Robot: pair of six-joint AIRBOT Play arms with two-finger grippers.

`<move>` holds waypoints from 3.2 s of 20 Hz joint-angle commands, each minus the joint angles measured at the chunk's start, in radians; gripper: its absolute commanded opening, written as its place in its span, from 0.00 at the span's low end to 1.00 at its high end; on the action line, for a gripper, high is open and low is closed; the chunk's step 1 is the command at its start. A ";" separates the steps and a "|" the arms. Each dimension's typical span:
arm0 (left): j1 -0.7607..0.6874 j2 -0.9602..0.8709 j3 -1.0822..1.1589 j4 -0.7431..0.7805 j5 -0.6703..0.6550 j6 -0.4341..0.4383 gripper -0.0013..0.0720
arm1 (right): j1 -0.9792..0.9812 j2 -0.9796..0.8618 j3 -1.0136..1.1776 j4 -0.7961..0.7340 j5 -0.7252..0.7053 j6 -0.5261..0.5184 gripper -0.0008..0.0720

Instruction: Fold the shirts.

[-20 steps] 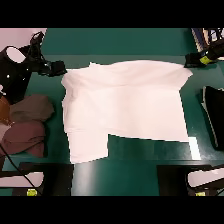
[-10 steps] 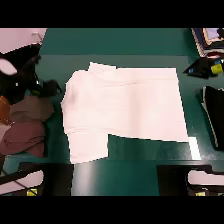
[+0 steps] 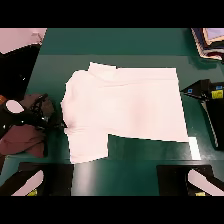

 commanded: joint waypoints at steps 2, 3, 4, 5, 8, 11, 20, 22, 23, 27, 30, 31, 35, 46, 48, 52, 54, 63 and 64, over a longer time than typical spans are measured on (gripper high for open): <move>-0.008 0.018 -0.066 -0.087 0.066 0.000 0.77 | -0.003 0.042 -0.040 0.005 -0.015 -0.006 0.54; -0.027 0.016 -0.071 -0.090 0.069 -0.001 0.77 | -0.003 0.042 -0.040 0.005 -0.014 -0.006 0.53; -0.048 0.016 -0.074 -0.089 0.076 0.000 0.77 | -0.003 0.042 -0.040 0.006 -0.014 -0.006 0.53; -0.071 0.016 -0.074 -0.089 0.087 -0.001 0.77 | -0.003 0.042 -0.040 0.005 -0.014 -0.006 0.53; -0.090 0.017 -0.074 -0.090 0.137 -0.010 0.33 | -0.004 0.042 -0.040 0.003 -0.012 -0.006 0.53; -0.090 0.018 -0.055 -0.089 0.141 -0.013 0.06 | -0.004 0.042 -0.040 -0.046 -0.001 -0.006 0.53; -0.090 0.018 0.119 -0.089 0.056 0.027 0.06 | -0.228 0.039 -0.053 -0.493 0.080 0.085 0.53; -0.090 0.018 0.119 -0.089 0.056 0.032 0.06 | -0.330 0.039 -0.132 -0.493 0.074 0.085 0.55; -0.090 0.018 0.119 -0.089 0.056 0.038 0.06 | -0.374 0.038 -0.195 -0.491 0.059 0.084 0.55; -0.090 0.018 0.119 -0.089 0.066 0.044 0.06 | -0.431 -0.004 -0.404 -0.479 0.009 0.046 0.70; -0.090 0.018 0.119 -0.091 0.077 0.044 0.06 | -0.394 -0.063 -0.469 -0.415 -0.042 0.034 0.77; -0.090 0.018 0.119 -0.092 0.076 0.044 0.06 | -0.370 -0.077 -0.476 -0.402 -0.061 0.031 0.70; -0.090 0.018 0.119 -0.092 0.073 0.044 0.06 | -0.245 -0.116 -0.475 -0.407 -0.086 0.032 0.61; -0.090 0.219 0.389 -0.080 0.003 -0.012 0.06 | -0.073 0.161 -0.229 -0.362 -0.079 0.029 0.03; -0.090 0.243 0.577 -0.081 -0.015 -0.012 0.06 | -0.052 0.231 -0.036 -0.319 -0.110 0.041 0.03; -0.090 0.245 0.993 -0.081 -0.035 -0.016 0.06 | -0.035 0.327 0.372 -0.333 -0.172 0.053 0.03; -0.090 0.245 1.180 -0.078 -0.032 -0.068 0.06 | -0.064 0.358 0.544 -0.352 -0.180 0.098 0.03; -0.090 0.236 1.561 -0.043 0.020 -0.143 0.06 | 0.041 0.272 0.982 -0.580 -0.010 0.183 0.03; -0.090 0.228 1.530 -0.027 0.005 -0.143 0.05 | 0.077 0.247 0.996 -0.618 0.024 0.201 0.03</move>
